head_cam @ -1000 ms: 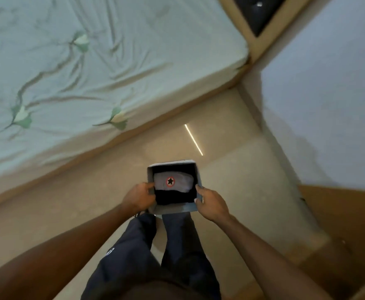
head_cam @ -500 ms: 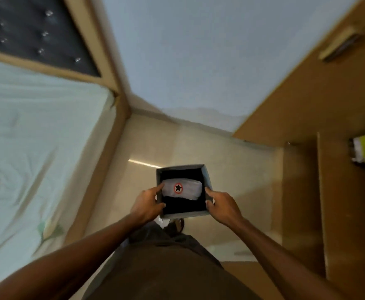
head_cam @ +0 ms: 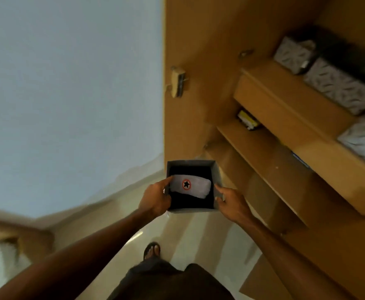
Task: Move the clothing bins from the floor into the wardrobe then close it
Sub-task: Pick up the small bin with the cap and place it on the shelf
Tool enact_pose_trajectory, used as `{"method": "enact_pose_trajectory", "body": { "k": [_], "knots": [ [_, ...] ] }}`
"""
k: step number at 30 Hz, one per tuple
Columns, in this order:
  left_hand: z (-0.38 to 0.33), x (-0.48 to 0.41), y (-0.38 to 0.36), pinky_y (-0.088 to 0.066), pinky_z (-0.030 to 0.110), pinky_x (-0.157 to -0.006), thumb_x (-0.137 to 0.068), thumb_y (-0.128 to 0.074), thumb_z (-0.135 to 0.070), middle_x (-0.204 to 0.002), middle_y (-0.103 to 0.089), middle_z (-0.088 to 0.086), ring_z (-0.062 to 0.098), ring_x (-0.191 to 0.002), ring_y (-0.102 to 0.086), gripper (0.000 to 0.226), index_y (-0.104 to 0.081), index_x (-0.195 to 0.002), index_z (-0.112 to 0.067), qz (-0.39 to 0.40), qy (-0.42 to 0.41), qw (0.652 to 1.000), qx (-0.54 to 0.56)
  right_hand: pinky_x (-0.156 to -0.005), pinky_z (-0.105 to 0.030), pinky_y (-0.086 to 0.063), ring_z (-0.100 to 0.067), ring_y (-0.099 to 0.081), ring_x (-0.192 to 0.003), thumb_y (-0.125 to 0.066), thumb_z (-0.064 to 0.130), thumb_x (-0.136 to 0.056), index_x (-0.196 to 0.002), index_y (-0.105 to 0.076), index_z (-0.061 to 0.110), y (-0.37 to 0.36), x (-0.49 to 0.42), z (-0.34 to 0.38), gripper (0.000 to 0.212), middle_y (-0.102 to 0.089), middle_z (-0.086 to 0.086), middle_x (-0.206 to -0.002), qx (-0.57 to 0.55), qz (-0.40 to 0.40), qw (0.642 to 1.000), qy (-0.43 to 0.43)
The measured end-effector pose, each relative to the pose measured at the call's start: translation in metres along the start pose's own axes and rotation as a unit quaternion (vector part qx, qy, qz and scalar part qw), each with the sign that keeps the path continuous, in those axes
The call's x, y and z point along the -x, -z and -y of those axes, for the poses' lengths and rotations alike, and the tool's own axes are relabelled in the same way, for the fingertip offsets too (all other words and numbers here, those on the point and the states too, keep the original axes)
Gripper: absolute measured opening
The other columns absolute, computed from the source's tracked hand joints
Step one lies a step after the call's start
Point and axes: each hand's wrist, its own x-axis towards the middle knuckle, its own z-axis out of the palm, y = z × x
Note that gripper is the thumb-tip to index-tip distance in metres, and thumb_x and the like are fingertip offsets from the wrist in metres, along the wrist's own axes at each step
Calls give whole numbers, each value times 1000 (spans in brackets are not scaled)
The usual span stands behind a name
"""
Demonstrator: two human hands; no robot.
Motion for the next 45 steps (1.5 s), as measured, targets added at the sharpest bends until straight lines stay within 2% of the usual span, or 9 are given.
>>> {"method": "enact_pose_trajectory", "body": {
  "k": [4, 10, 17, 22, 27, 31, 35, 39, 45],
  "knots": [
    [-49, -63, 8, -52, 38, -92, -96, -45, -15, -126, -66, 6, 32, -110, -64, 45, -52, -137, -30, 2, -102, 994, -29, -66, -23, -33, -21, -50, -73, -54, 17, -93, -141, -47, 17, 40, -18, -9, 48, -67, -25, -100, -34, -73, 996, -42],
    [-151, -164, -2, -49, 38, -100, -95, -46, -5, -132, -60, 7, 26, -119, -57, 45, -52, -137, -19, 61, -206, 976, 24, -60, -31, -40, -20, -58, -64, -50, 12, -93, -141, -44, 17, 123, -56, -41, 49, -66, -16, -81, -69, -174, 978, -87],
    [-253, -262, -9, -59, 41, -75, -88, -49, -15, -111, -71, 5, 21, -91, -68, 51, -51, -137, -26, 28, -269, 963, 12, -58, -23, -37, 0, -42, -53, -48, 9, -93, -141, -45, 14, 226, -127, -79, 48, -69, -16, -88, -72, -242, 966, -63],
    [-315, -329, -18, -57, 37, -83, -93, -49, -21, -120, -69, 3, 23, -102, -67, 42, -53, -135, -25, -29, -289, 957, 9, -89, -24, -48, -22, -63, -106, -48, 9, -92, -140, -47, 14, 290, -186, -103, 48, -64, -10, -125, -91, -259, 960, -51],
    [-359, -383, -20, -57, 40, -78, -98, -45, -24, -115, -71, 8, 26, -95, -68, 37, -55, -134, -22, -50, -307, 950, -15, -74, -21, -42, -22, -66, -88, -49, 6, -89, -134, -55, 13, 329, -239, -116, 46, -70, -14, -101, -105, -275, 953, -70],
    [-400, -437, -15, -50, 32, -75, -100, -41, -24, -102, -72, 6, 25, -87, -66, 29, -65, -116, -21, -48, -351, 934, -45, -68, -33, -49, -12, -61, -74, -49, 1, -85, -100, -69, 16, 354, -285, -118, 30, -65, 0, -85, -126, -290, 944, -95],
    [-427, -498, -7, -54, 41, -81, -96, -44, -30, -99, -73, 3, 26, -87, -67, 27, -64, -113, -32, -35, -343, 934, -93, -65, -45, -57, -29, -64, -65, -48, -2, -82, -80, -62, 10, 374, -325, -116, 19, -66, -12, -84, -149, -273, 941, -131],
    [-436, -531, 1, -52, 38, -87, -96, -42, -32, -115, -69, 10, 30, -102, -65, 38, -58, -129, -23, 25, -368, 922, -117, -76, -48, -57, -31, -67, -78, -48, 6, -79, -90, -66, 16, 382, -372, -126, 23, -71, -16, -95, -200, -282, 925, -154],
    [-398, -548, -10, -19, 50, -115, -93, -26, -61, -156, -30, 14, 34, -144, -27, 69, -42, -145, -19, -21, -495, 816, -299, -80, -27, -46, -23, -62, -103, -67, 29, -84, -132, -51, 13, 377, -395, -117, 52, -64, -8, -112, -185, -262, 940, -120]
  ]
}}
